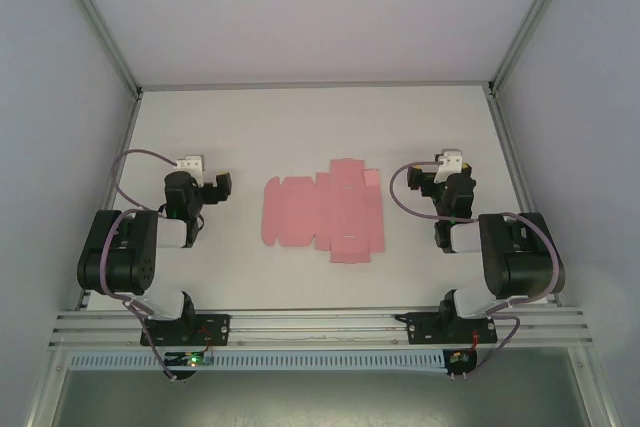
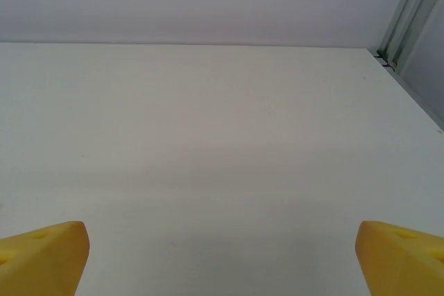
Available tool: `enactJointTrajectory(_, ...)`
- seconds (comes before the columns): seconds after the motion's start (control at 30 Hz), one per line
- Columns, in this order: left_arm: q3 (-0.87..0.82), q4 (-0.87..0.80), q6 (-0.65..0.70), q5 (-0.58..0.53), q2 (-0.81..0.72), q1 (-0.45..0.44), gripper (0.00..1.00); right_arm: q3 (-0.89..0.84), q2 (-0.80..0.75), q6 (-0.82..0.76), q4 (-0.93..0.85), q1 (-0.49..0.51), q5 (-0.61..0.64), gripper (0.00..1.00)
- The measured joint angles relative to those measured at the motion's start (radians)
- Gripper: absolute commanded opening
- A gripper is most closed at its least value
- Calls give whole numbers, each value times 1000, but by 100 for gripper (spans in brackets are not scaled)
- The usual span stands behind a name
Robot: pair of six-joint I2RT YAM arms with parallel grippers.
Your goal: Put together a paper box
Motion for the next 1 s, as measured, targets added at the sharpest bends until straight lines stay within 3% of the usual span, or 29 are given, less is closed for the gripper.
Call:
enactJointTrajectory(0.6,5,-6,0,-11,0,-13,100,0,0,1,0,0,0,97)
enactJointTrajectory(0.77,98,-203,-8,-57,-89,-13,100,8,-53,11,-91,0,24,97)
enactJointTrajectory(1.0,321,-562,-164,-67,-333,-13,100,254,-293,113,-518,24,98,91)
